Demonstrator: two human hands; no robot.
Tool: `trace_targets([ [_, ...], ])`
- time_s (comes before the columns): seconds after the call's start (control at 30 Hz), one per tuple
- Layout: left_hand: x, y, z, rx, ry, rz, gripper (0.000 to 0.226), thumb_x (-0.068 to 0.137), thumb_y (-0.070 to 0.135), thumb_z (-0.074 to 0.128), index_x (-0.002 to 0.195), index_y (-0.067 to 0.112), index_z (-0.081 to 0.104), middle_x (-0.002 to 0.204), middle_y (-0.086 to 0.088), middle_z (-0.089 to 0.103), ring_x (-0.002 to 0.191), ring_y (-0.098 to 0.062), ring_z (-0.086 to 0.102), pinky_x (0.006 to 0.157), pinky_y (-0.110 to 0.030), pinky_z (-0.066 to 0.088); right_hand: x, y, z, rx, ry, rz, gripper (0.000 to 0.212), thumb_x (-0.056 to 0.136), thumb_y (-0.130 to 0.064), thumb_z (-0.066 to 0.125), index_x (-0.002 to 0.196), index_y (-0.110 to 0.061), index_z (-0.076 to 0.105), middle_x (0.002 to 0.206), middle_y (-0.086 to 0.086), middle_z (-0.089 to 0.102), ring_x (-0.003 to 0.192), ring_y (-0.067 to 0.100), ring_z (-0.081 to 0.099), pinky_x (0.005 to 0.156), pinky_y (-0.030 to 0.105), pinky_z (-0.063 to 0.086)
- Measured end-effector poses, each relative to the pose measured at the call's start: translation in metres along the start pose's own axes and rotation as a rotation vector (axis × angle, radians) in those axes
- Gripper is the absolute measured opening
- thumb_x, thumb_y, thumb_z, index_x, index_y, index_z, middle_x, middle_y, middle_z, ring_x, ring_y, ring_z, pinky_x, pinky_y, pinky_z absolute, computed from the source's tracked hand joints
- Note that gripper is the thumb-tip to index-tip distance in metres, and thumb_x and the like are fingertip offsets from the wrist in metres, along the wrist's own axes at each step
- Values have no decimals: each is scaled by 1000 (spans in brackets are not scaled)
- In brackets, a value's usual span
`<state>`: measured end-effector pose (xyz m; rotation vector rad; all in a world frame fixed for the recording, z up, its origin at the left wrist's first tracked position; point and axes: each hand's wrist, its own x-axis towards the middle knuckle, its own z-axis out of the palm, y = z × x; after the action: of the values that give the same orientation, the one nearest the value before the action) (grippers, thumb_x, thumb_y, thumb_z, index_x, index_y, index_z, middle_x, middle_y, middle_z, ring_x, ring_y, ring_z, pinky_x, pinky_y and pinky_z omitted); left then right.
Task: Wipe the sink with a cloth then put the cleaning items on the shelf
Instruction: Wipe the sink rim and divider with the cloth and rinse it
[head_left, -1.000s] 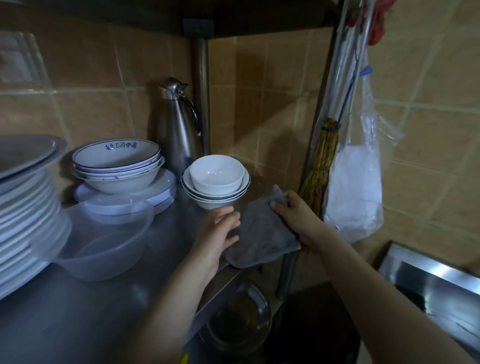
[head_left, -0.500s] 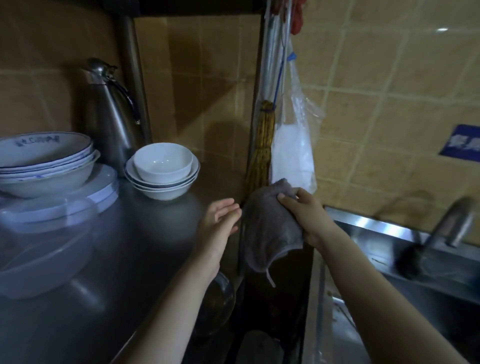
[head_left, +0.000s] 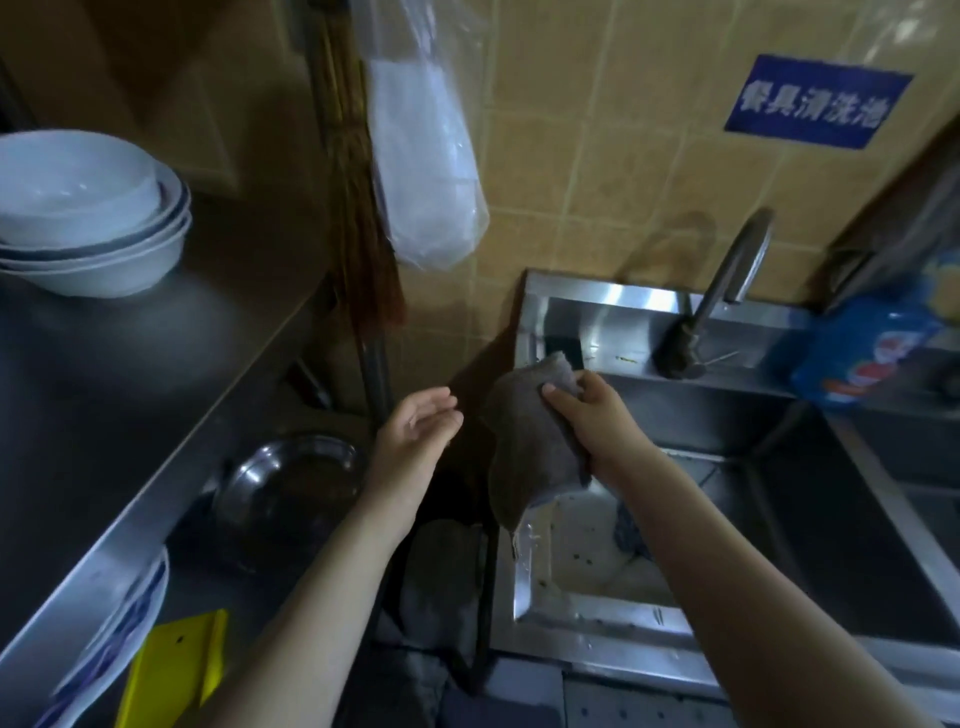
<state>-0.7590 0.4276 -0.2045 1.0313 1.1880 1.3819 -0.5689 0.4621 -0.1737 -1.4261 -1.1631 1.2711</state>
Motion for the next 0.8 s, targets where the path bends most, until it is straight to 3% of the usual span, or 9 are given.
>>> trace_targets([
  [0.1,-6,-21,9,6,12,-27,23,84,9,62,99,27,61,101,7,66,91,3,63,76,-14,51,-9,27,-9,-48,14,48,23,91,-21,59,105,-5,51,91,10,65,85,22,64,64,24,52],
  [0.17,-12,-36,11,27,24,-56,24,84,10,62,100,28,62,101,7,67,93,2,63,77,-15,51,-14,46,-13,-59,17,62,21,90,-20,59,103,-5,51,85,5,64,78,16,63,55,14,50],
  [0.23,-20,-51,11,52,42,-96,23,85,11,62,99,30,62,101,8,67,96,0,63,78,-19,50,-19,63,-16,-6,-12,91,15,90,-19,59,101,-9,53,86,3,65,79,14,65,55,14,50],
  [0.43,-43,-84,9,58,106,-175,23,85,8,59,97,28,63,99,7,68,96,-4,64,77,-21,48,-30,106,-21,288,-89,239,18,91,-18,58,106,-9,55,103,15,69,96,27,67,84,40,55],
  [0.6,-49,-100,12,121,44,-248,21,86,12,61,103,25,61,108,2,65,103,-7,60,88,-25,46,-36,144,-36,-231,26,310,22,91,-19,58,106,-5,53,100,11,64,93,26,61,84,38,50],
  [0.8,-49,-127,27,230,-15,-320,24,88,10,58,109,19,58,114,2,61,109,-10,54,90,-20,41,-43,161,-55,-576,75,293,22,87,-19,61,107,-13,57,98,7,63,96,27,59,75,27,39],
])
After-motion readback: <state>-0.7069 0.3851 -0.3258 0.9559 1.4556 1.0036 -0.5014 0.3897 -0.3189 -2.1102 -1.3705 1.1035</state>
